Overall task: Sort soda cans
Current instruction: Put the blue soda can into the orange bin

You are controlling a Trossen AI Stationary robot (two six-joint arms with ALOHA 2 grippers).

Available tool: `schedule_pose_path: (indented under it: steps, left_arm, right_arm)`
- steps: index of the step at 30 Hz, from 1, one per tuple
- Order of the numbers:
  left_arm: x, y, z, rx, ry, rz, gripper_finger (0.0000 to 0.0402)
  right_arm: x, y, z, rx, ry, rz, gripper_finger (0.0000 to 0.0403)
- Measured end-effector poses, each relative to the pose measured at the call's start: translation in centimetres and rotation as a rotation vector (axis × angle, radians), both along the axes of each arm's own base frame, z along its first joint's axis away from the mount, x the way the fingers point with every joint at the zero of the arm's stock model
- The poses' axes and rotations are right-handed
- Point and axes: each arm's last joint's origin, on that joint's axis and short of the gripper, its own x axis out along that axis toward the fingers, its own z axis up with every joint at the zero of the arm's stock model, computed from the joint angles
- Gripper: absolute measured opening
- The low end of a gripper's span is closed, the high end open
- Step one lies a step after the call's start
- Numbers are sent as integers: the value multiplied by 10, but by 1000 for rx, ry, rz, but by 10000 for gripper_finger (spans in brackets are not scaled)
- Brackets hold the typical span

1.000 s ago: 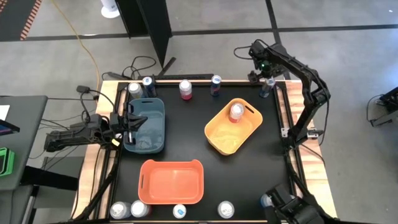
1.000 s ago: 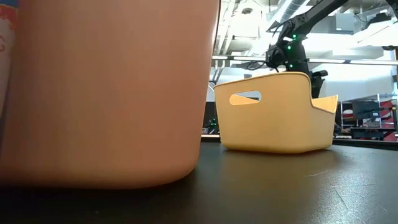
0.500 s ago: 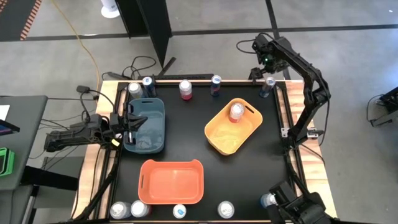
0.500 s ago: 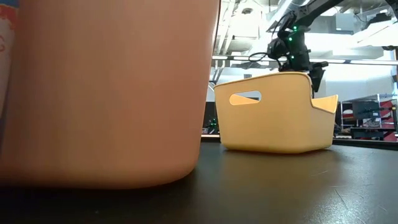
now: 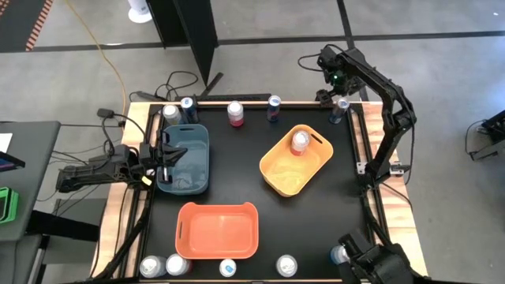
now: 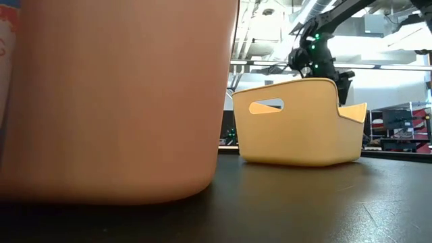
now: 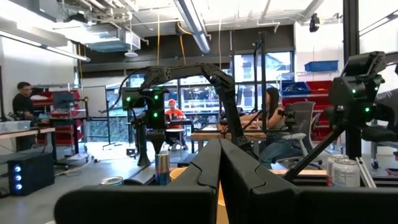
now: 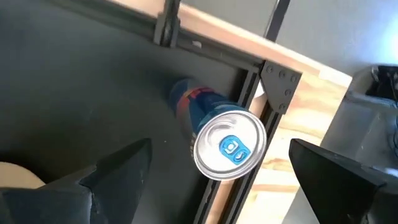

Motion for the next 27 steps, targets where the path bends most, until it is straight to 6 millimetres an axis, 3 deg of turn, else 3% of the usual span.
schedule_pose_path:
  steps: [20, 27]
  left_arm:
    - [0, 0, -1, -8, 8, -3, 2]
    - [0, 0, -1, -8, 10, -4, 2]
  right_arm:
    - [11, -22, -36, 163, 142, 11, 399]
    - [8, -25, -37, 166, 142, 6, 399]
